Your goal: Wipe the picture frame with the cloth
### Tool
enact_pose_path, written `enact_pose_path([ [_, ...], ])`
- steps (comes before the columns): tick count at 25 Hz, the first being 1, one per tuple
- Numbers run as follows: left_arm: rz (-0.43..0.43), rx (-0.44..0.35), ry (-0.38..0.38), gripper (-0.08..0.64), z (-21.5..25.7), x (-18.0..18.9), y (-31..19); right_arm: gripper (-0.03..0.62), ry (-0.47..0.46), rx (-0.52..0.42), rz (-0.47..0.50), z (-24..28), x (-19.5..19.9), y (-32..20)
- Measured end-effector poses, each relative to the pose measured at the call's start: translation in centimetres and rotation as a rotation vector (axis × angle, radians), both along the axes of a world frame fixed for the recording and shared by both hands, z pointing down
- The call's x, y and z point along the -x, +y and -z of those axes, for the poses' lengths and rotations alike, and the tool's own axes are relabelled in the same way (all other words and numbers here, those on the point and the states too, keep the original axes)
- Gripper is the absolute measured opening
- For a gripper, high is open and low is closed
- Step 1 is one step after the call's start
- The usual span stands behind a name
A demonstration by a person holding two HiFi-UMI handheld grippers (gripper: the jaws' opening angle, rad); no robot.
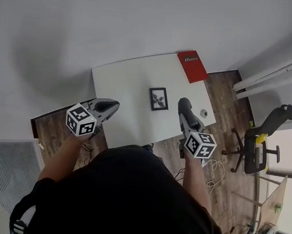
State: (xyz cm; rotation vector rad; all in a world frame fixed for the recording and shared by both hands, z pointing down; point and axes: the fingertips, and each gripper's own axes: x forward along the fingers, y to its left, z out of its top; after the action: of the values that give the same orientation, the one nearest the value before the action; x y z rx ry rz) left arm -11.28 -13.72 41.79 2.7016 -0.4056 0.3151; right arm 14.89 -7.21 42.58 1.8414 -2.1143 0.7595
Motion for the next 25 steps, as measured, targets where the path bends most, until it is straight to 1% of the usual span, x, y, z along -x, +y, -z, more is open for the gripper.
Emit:
enact_pose_path([
  [8, 0.070, -0.006, -0.008, 0.012, 0.3, -3.4, -2.5, 0.110, -0.019, 0.034, 0.076, -1.7, -3.0, -3.9],
  [18, 0.135, 0.031, -0.067, 0.012, -2.5, -6.3, -4.4, 0.110, -0.038, 0.097, 0.178, -5.0, -5.1, -8.5],
  [21, 0.160, 0.043, -0.077, 0.012, -3.2, -6.9, -4.9, 0.110, -0.026, 0.116, 0.213, -5.9, -5.6, -9.5],
  [25, 0.179, 0.060, -0.093, 0.012, -4.5, -7.4, -5.4, 0.110, 0.019, 0.142, 0.255, -7.6, -6.1, -11.2],
])
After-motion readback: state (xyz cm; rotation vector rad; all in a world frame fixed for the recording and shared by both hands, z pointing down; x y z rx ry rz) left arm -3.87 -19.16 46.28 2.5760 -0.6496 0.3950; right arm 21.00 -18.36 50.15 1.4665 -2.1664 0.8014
